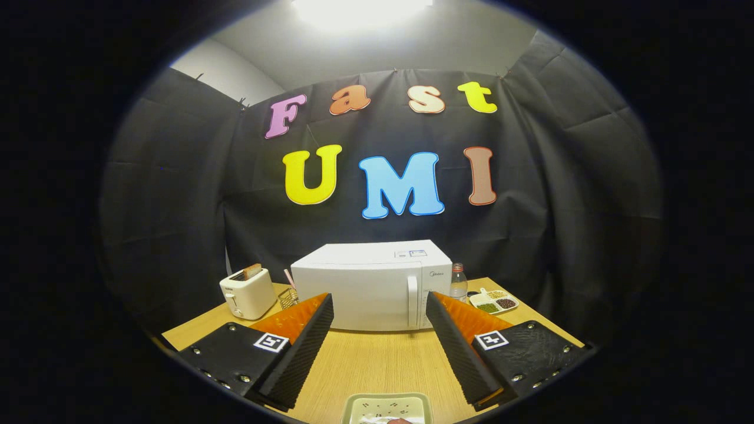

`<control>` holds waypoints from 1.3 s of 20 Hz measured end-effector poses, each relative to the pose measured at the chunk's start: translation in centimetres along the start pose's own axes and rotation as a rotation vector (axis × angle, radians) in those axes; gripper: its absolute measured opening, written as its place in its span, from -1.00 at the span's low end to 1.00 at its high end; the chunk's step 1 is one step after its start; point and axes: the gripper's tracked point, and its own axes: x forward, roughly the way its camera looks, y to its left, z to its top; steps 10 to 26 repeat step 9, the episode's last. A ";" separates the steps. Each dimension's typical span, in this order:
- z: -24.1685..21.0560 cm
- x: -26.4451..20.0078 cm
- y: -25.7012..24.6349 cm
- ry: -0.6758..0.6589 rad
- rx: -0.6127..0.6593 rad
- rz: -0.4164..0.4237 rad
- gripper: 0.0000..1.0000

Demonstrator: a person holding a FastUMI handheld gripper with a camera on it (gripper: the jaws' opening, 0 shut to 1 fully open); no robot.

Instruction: Open the microwave, put the food inside, and close the microwave door.

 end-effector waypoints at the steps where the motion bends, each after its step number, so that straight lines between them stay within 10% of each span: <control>1: 0.1 -0.1 0.1 -0.002 -0.002 -0.001 0.98; 26: 0.2 -0.3 0.2 -0.003 0.000 -0.004 0.98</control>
